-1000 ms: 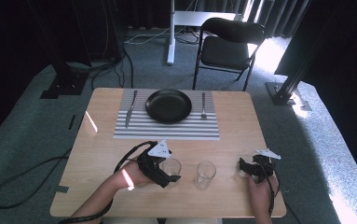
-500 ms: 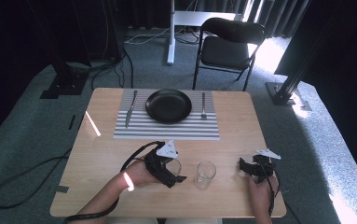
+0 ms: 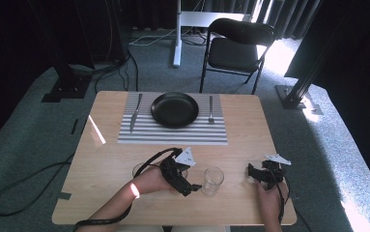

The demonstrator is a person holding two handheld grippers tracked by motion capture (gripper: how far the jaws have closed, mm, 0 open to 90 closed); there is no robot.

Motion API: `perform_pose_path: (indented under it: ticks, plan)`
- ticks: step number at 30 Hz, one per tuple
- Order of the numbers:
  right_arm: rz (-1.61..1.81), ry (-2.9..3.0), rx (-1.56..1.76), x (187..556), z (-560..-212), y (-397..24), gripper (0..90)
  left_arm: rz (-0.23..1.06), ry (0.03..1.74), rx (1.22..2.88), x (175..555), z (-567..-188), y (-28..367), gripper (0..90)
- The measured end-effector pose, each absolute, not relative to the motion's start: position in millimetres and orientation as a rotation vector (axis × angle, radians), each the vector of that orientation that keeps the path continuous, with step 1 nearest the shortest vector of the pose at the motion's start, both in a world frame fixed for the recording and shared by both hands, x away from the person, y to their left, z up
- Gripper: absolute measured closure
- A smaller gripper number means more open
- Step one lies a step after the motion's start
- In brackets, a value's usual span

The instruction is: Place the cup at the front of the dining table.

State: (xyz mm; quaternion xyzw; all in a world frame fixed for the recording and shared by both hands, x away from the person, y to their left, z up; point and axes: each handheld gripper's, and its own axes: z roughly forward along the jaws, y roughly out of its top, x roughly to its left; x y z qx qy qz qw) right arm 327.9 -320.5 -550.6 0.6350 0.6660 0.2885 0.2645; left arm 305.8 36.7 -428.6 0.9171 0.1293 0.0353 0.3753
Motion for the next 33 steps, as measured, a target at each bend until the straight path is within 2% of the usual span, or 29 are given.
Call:
perform_pose_path:
  ticks: [27, 33]
  plan:
    - [0.780, 1.799, 1.716, 327.9, -550.7, -320.5, 11.8, 0.121, 0.265, 2.486, 306.2, -433.5, -18.9, 6.8]
    - [0.780, 1.800, 1.716, 327.9, -550.7, -320.5, 11.8, 0.134, 0.294, 2.522, 307.8, -435.0, -28.7, 6.8]
